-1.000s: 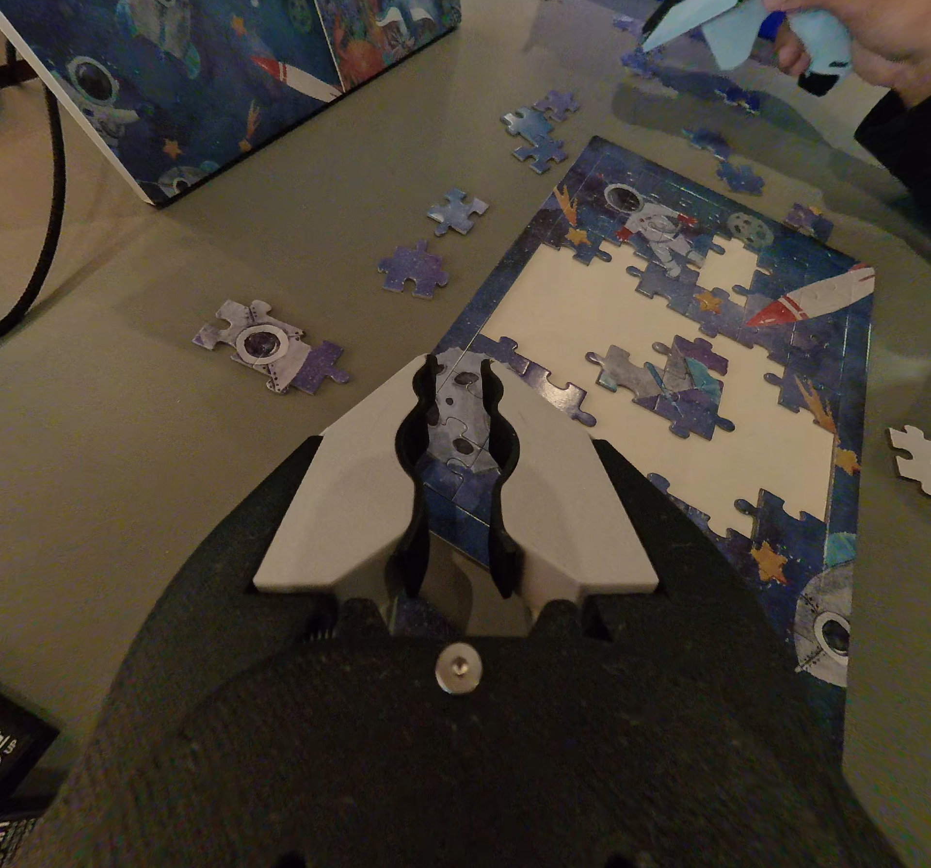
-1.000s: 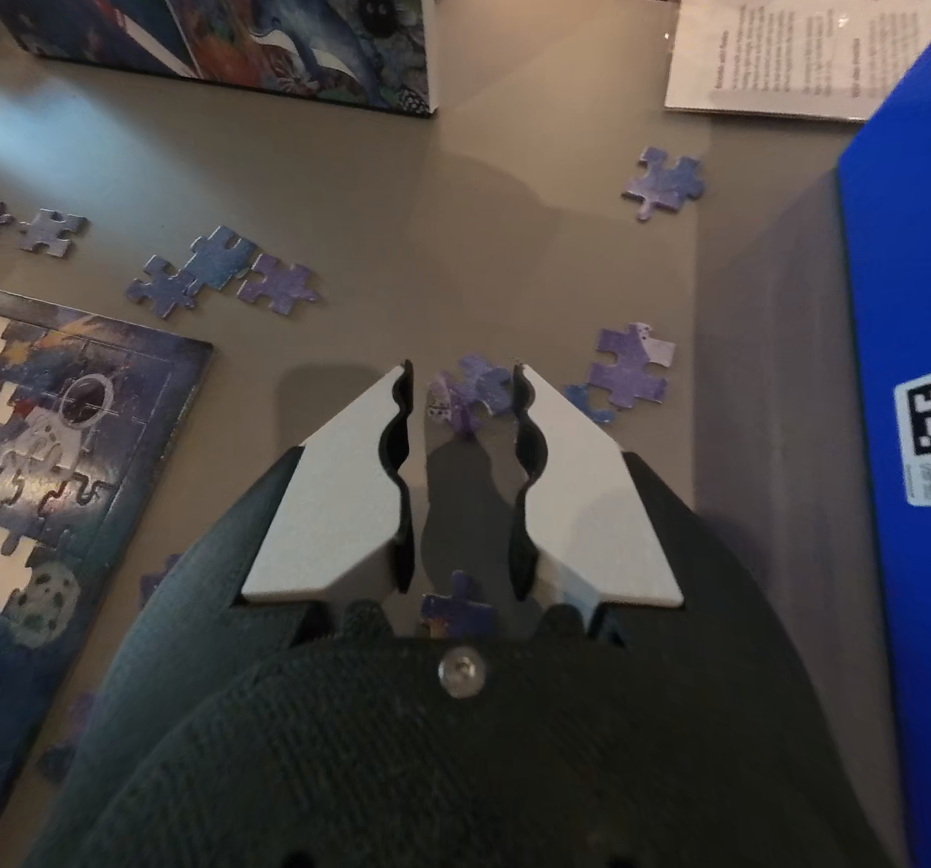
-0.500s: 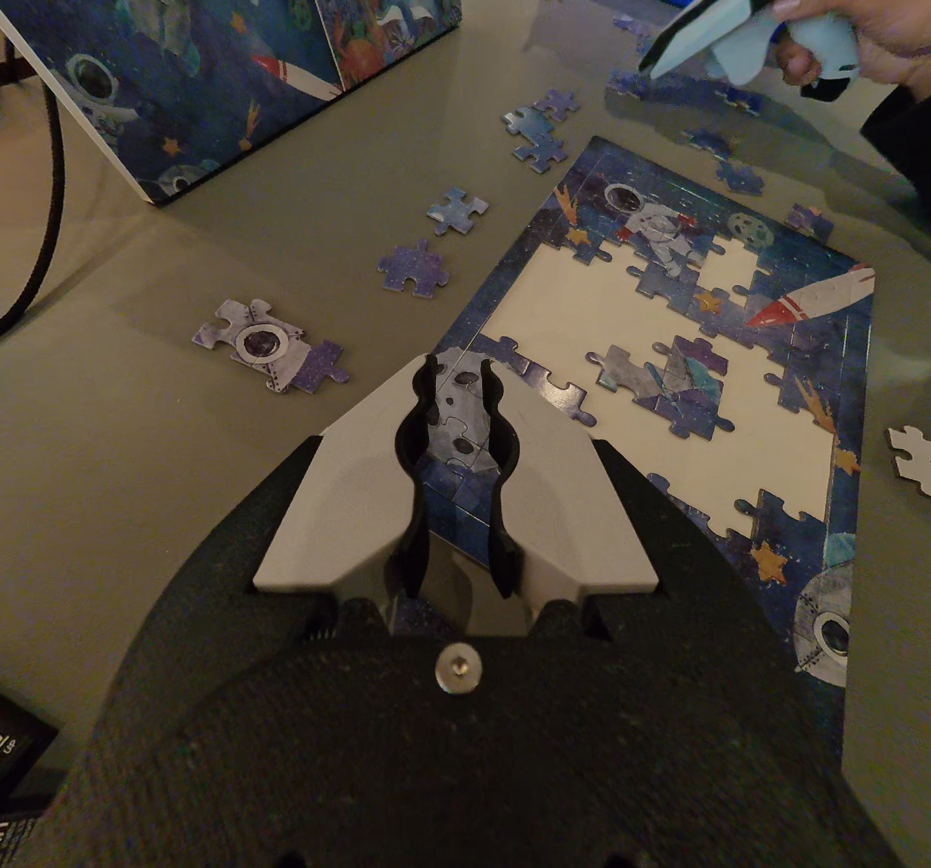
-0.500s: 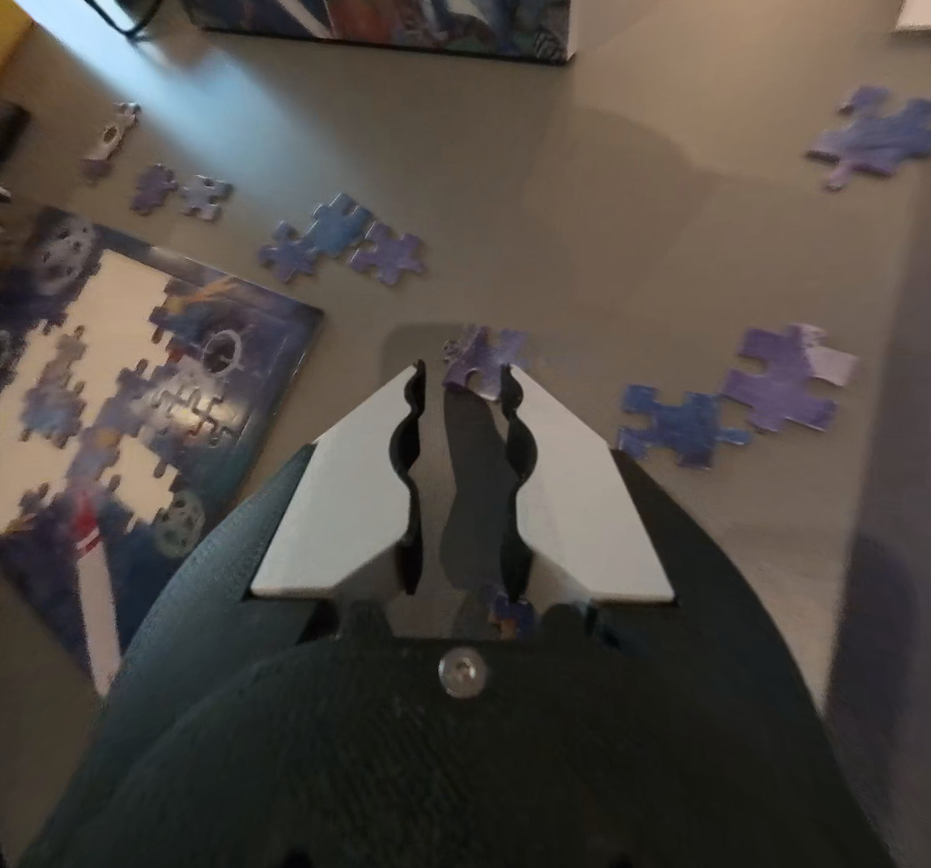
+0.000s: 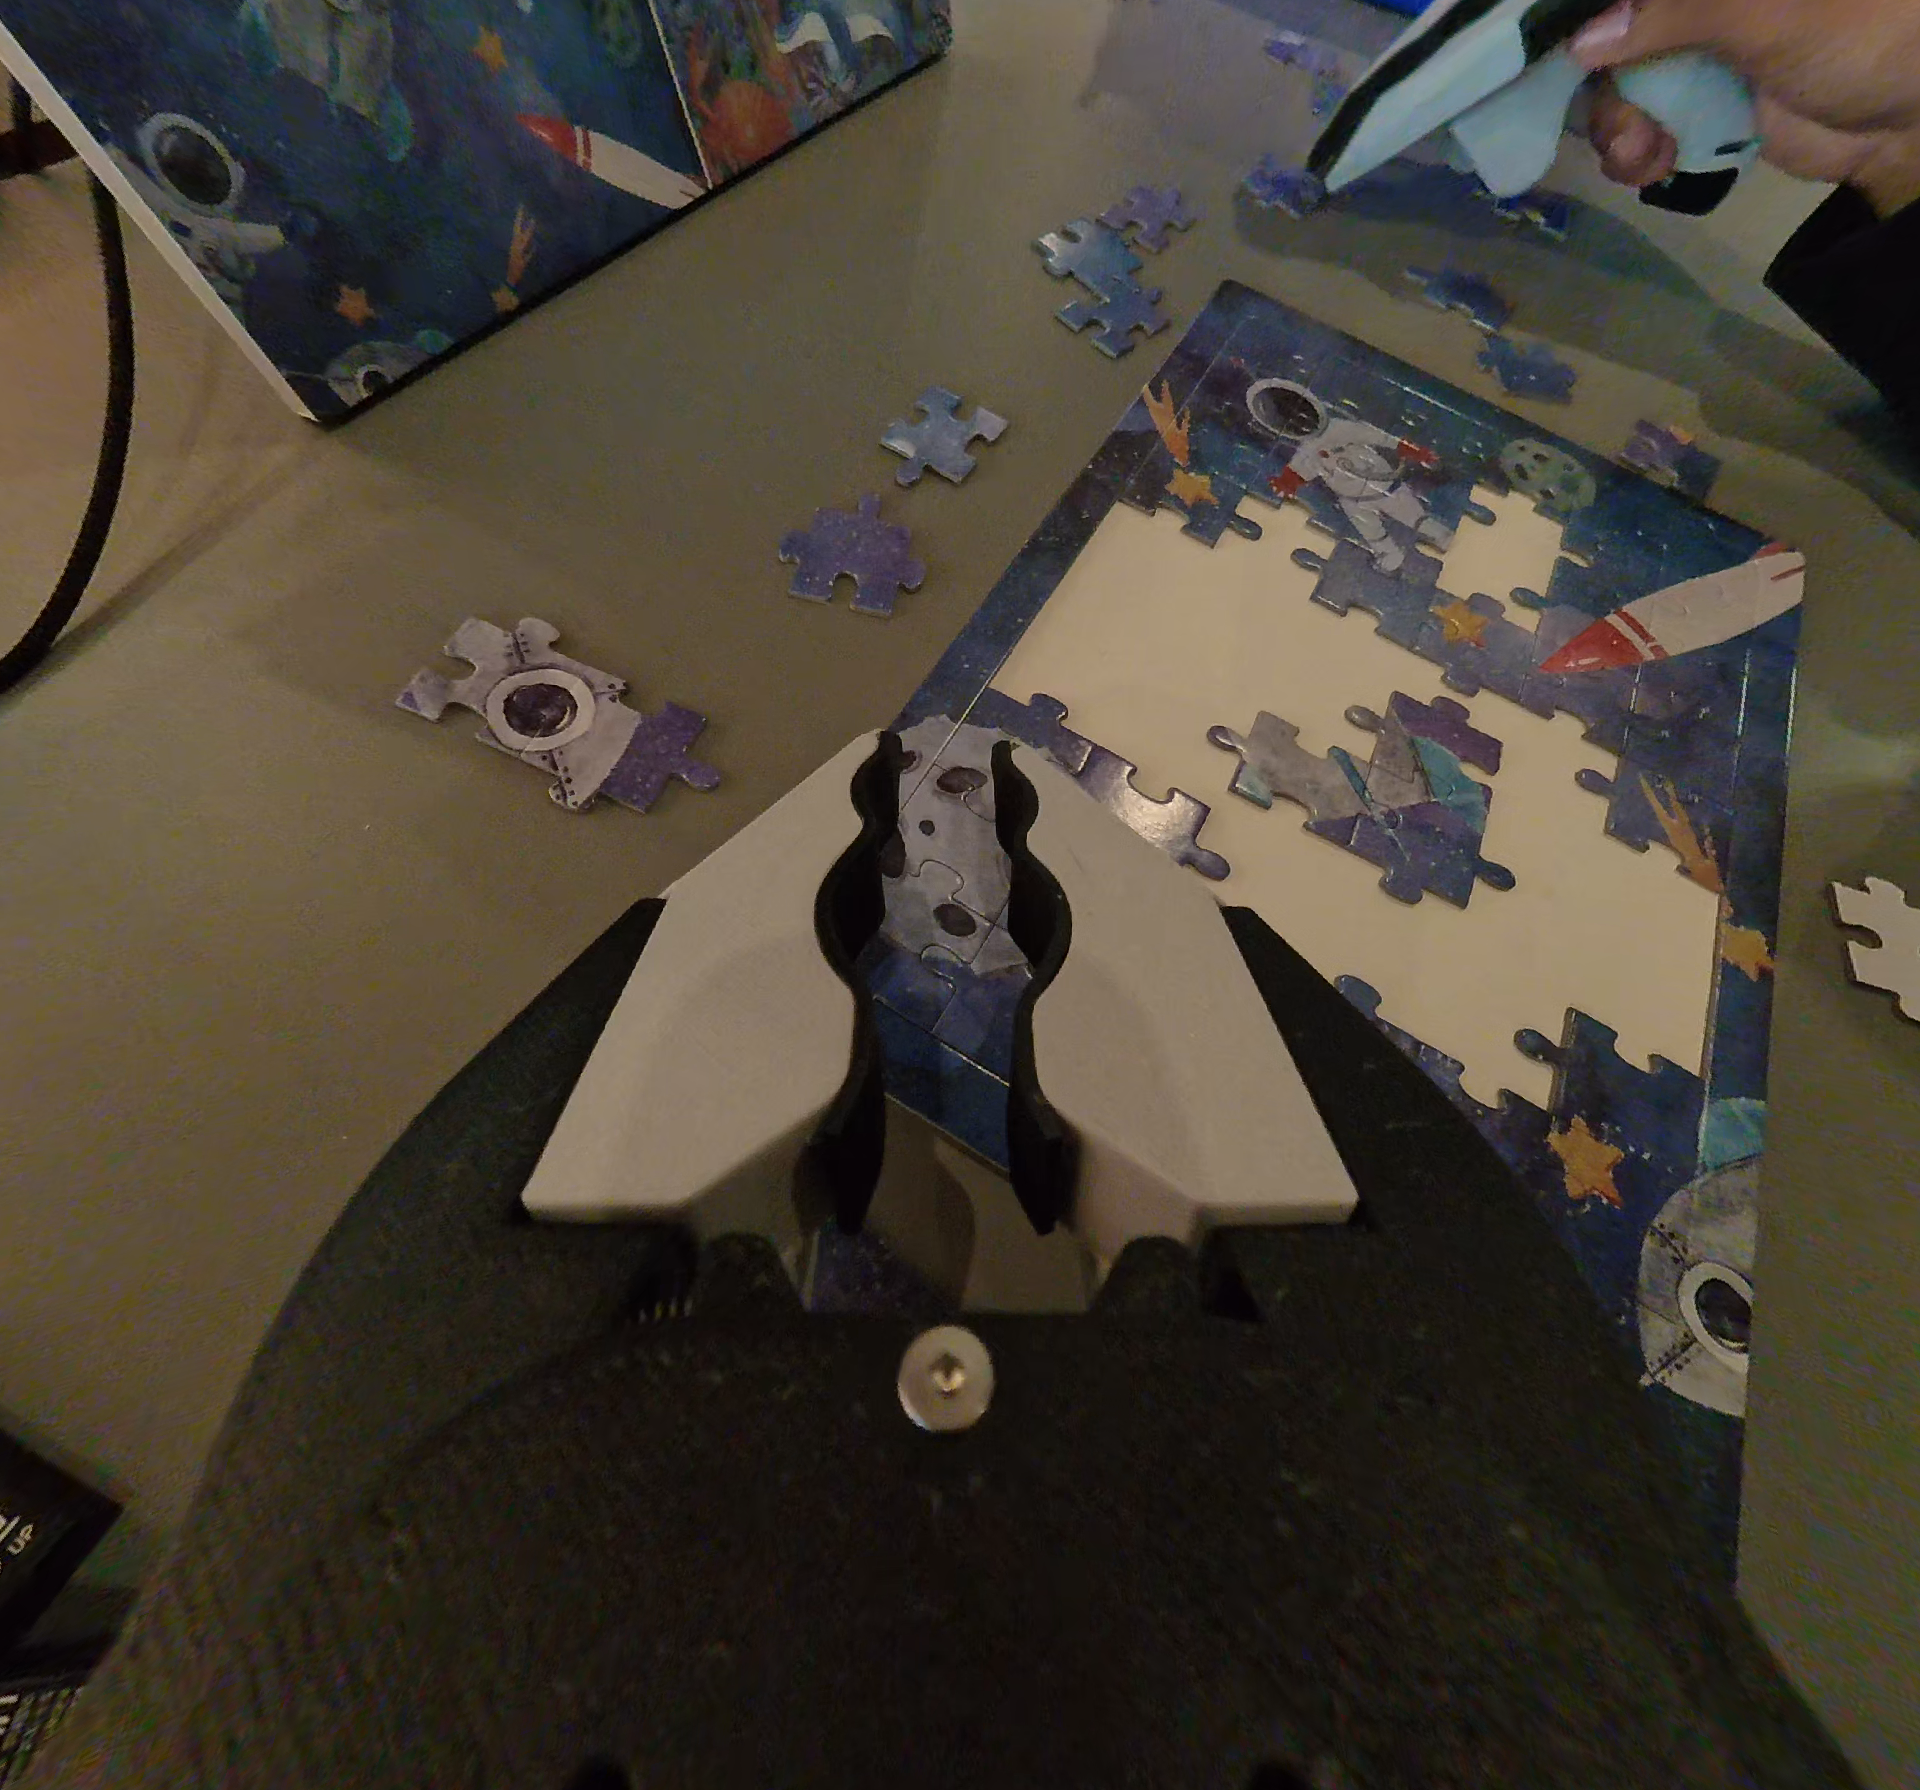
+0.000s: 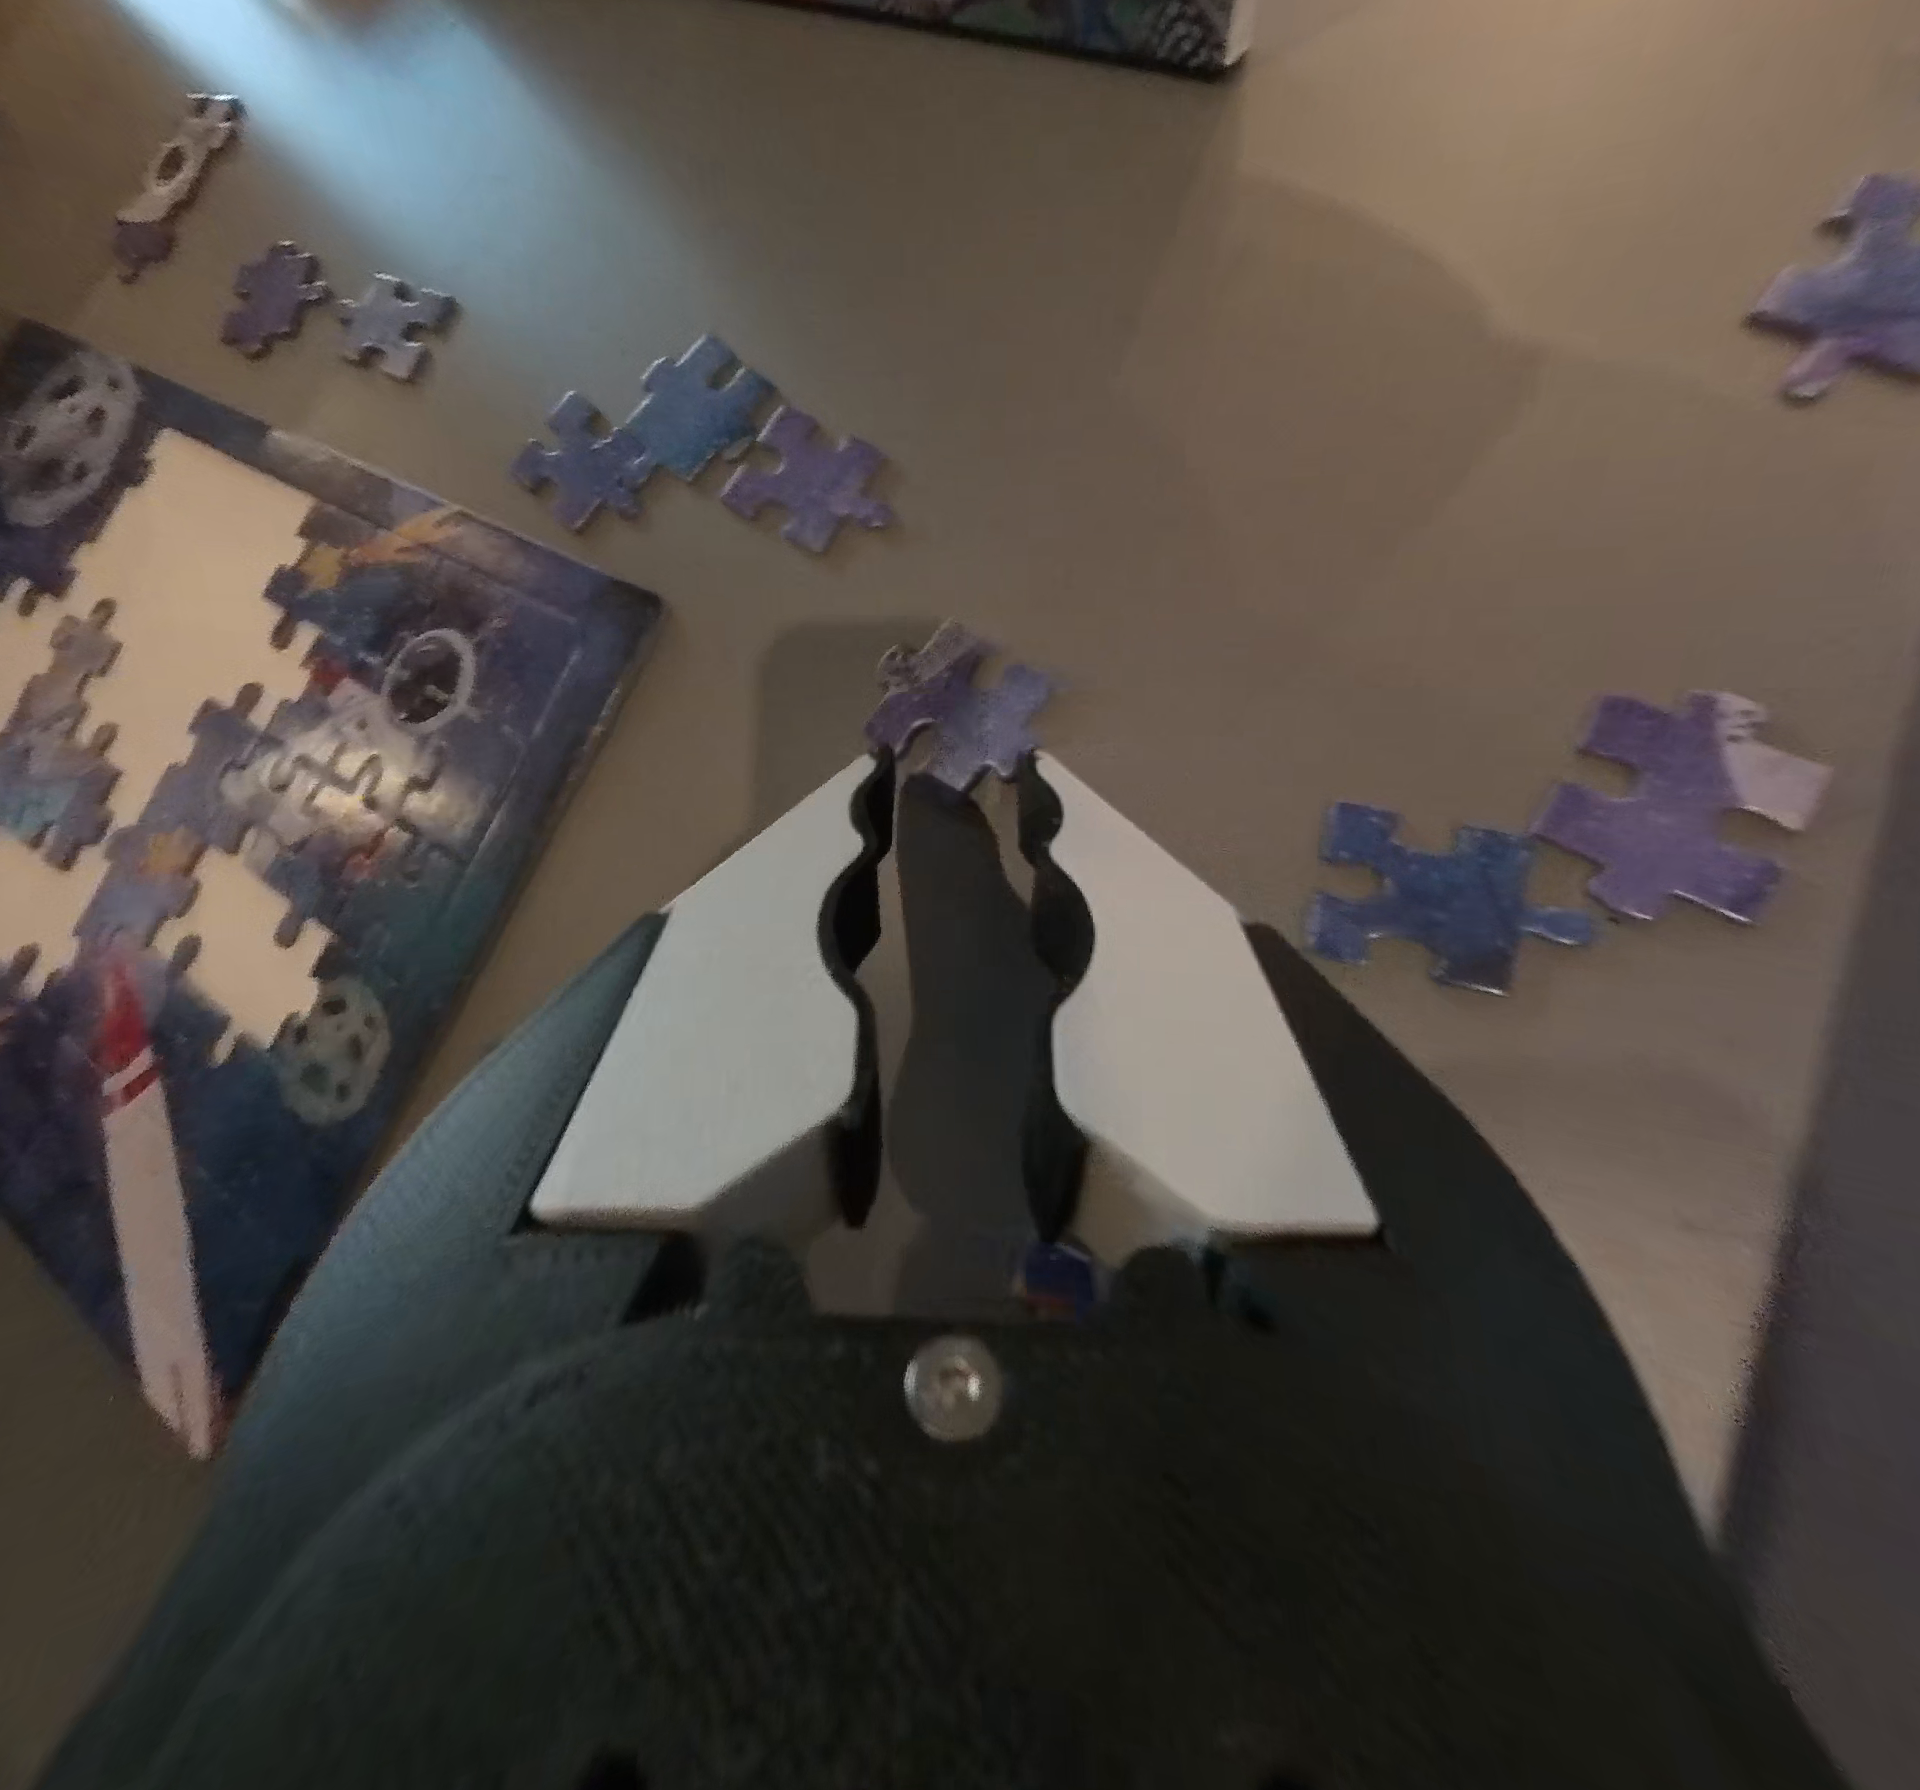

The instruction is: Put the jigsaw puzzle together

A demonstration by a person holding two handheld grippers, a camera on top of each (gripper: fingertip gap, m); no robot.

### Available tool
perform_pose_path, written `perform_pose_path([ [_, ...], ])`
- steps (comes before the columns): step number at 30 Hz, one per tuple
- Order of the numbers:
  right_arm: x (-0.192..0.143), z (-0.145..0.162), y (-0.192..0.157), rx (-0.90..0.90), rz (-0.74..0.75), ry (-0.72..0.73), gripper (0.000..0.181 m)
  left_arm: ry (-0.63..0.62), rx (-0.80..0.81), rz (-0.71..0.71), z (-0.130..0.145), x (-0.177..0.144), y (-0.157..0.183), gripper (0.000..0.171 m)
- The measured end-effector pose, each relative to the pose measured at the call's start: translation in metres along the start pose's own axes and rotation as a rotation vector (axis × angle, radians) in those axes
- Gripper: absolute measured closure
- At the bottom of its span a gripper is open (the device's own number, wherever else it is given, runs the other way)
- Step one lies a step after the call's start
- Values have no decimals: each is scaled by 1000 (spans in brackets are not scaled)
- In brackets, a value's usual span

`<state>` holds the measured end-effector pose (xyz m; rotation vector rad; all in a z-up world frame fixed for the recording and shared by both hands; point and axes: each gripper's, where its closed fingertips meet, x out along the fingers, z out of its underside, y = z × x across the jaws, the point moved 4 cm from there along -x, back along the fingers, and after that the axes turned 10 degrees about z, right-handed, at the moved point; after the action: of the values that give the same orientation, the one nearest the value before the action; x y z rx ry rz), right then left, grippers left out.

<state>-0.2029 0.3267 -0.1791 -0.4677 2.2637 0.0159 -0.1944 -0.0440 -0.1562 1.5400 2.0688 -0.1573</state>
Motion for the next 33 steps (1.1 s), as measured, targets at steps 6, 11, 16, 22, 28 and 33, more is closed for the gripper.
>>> perform_pose_path([
  [6, -2, -7, -20, -13, -142, 40, 156, 1, 1, 0, 0, 0, 0, 156],
  [11, -3, -11, -2, -54, 25, 88, 148, -2, 3, 0, 0, 0, 0, 156],
  [16, 4, -7, -8, -59, -1, 51, 142, -1, 3, -1, 0, 0, 0, 156],
  [22, 6, -1, -28, -87, -131, 4, 152, -1, 1, 0, 0, 0, 0, 156],
  [28, 5, -4, -34, -123, -140, 17, 153, -2, -1, 0, 0, 0, 0, 156],
  [33, 2, -14, -30, -89, -119, 98, 146, -4, 2, 0, 0, 0, 0, 156],
])
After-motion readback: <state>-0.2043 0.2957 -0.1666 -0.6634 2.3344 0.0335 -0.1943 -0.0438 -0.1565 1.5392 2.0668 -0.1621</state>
